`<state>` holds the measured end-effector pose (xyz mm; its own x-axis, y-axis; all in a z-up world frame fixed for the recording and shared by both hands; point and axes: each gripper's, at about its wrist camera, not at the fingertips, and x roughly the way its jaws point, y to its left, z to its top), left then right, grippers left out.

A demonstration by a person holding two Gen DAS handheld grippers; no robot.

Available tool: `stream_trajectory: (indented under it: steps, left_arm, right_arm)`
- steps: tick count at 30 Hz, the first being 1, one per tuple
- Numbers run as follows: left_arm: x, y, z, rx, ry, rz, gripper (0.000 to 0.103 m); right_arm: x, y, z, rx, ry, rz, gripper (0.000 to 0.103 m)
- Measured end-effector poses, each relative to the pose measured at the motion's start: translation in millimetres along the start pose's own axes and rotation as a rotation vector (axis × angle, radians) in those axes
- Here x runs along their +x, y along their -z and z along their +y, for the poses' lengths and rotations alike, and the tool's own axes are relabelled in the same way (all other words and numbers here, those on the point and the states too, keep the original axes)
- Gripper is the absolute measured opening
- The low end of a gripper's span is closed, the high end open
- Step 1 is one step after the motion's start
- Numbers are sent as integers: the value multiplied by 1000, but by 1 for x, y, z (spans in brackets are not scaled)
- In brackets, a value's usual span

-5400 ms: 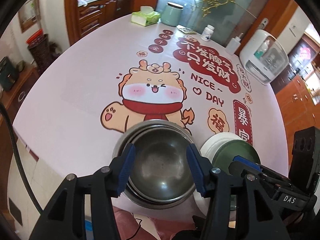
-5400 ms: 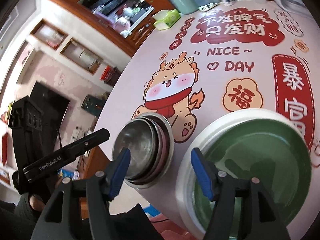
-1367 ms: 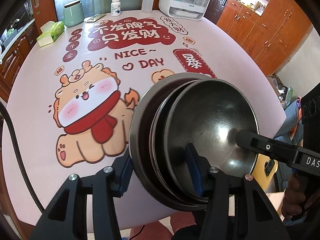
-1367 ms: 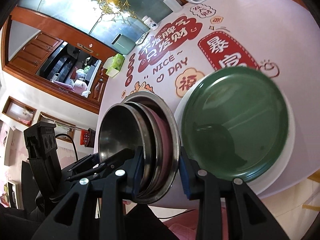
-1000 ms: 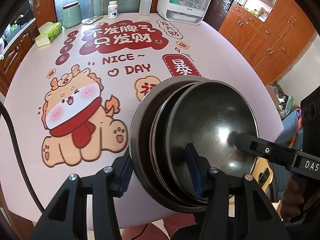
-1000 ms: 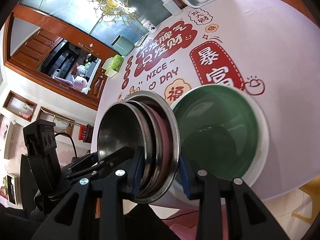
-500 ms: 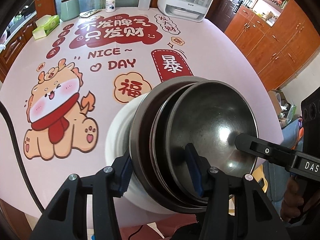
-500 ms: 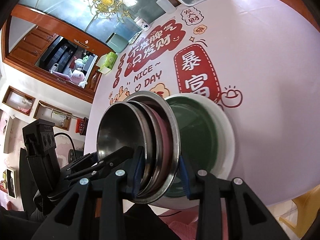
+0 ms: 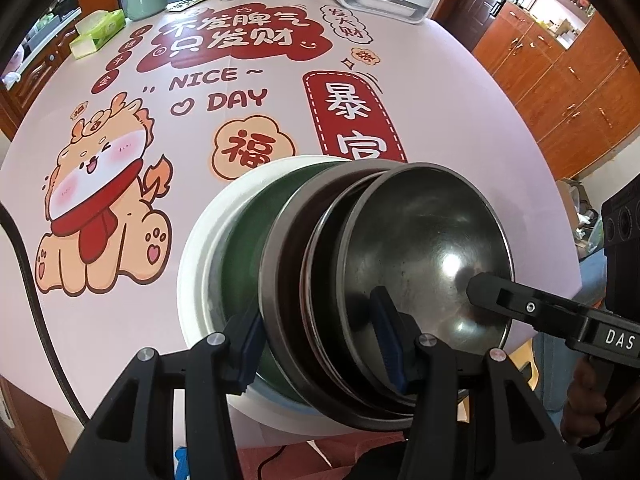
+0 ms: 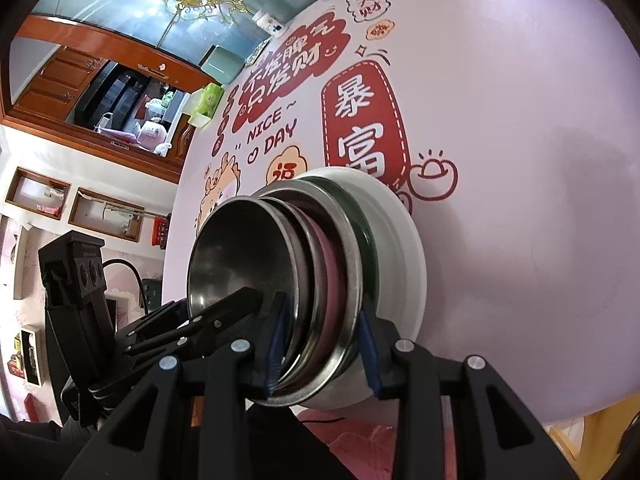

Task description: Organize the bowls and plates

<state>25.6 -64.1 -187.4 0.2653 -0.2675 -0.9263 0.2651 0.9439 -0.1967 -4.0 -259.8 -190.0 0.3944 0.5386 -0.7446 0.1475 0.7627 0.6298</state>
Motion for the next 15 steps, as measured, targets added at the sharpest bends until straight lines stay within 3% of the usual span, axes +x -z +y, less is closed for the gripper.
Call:
stream_trajectory:
  steps: [15]
  left_arm:
    - [9, -10, -1, -3, -36, 37, 49]
  right_arm:
    - [8, -9, -7, -1, -34, 9, 33]
